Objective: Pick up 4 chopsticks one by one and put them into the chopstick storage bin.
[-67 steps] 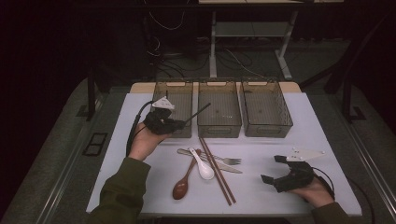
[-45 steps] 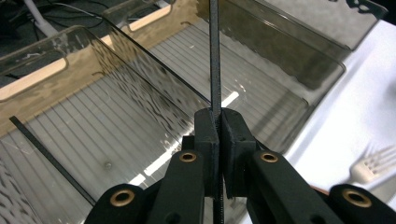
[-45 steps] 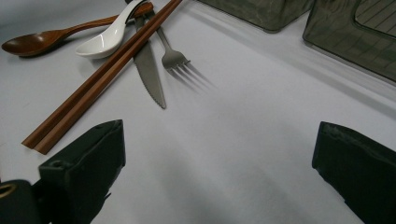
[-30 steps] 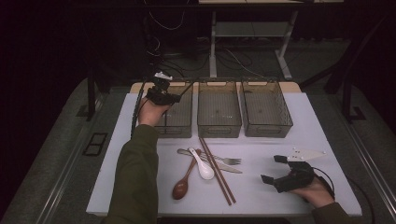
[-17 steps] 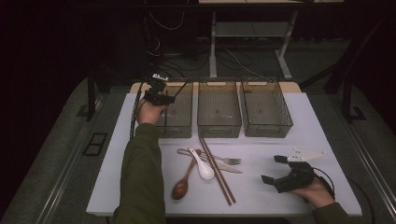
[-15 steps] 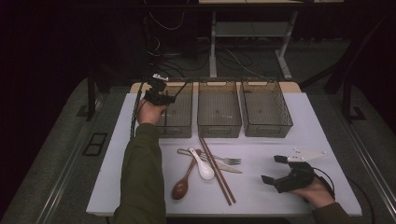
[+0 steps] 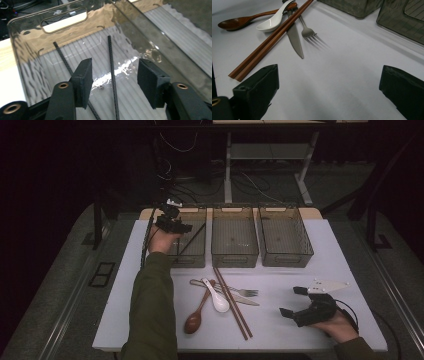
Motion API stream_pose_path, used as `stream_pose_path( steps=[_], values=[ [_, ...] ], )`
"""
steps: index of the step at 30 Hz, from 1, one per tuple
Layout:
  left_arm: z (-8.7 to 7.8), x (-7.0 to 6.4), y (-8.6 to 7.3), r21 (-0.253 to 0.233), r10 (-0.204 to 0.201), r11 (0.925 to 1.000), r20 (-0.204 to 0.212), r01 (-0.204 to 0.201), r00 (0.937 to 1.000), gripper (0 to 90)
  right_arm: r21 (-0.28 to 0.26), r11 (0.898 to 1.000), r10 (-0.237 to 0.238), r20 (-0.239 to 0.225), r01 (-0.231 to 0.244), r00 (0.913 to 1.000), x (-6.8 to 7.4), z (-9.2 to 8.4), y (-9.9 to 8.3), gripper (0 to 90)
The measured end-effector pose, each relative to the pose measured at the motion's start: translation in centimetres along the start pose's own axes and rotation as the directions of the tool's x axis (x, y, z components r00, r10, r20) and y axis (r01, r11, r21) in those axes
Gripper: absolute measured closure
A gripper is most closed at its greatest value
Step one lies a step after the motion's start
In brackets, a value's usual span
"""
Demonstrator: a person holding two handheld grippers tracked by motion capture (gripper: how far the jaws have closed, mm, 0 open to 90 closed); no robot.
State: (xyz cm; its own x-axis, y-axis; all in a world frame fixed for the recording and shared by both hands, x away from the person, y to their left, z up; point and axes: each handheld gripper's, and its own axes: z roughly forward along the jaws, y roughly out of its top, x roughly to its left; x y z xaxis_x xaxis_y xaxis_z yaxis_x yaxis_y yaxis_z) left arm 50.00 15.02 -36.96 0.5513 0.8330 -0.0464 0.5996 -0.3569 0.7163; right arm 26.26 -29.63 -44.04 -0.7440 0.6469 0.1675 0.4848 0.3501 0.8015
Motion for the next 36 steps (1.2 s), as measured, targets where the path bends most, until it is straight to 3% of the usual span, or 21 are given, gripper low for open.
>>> stream_pose_path(
  steps=[7,18,27,36],
  values=[
    [-0.7,-0.7,0.3,0.001,0.029,0.9996,0.049,-0.029,0.9984,36.2,0.003,1.0,0.001,0.001,-0.001,1.0,0.0,0.0,0.0,2.6],
    [-3.0,-2.4,-0.3,-0.066,0.091,0.9942,0.097,-0.084,0.9911,29.2,0.003,1.0,0.002,0.002,-0.002,1.0,0.1,0.0,0.0,2.6],
    [-4.7,-4.2,-2.5,-0.095,0.128,0.9887,0.127,-0.116,0.9836,25.0,0.003,1.0,0.003,0.005,-0.003,1.0,0.1,0.0,0.0,2.6],
    [-6.2,-6.3,-5.9,-0.097,0.167,0.9835,0.156,-0.153,0.9735,19.8,0.018,1.0,0.01,-0.002,-0.01,0.9999,0.1,0.1,0.0,4.9]
  ],
)
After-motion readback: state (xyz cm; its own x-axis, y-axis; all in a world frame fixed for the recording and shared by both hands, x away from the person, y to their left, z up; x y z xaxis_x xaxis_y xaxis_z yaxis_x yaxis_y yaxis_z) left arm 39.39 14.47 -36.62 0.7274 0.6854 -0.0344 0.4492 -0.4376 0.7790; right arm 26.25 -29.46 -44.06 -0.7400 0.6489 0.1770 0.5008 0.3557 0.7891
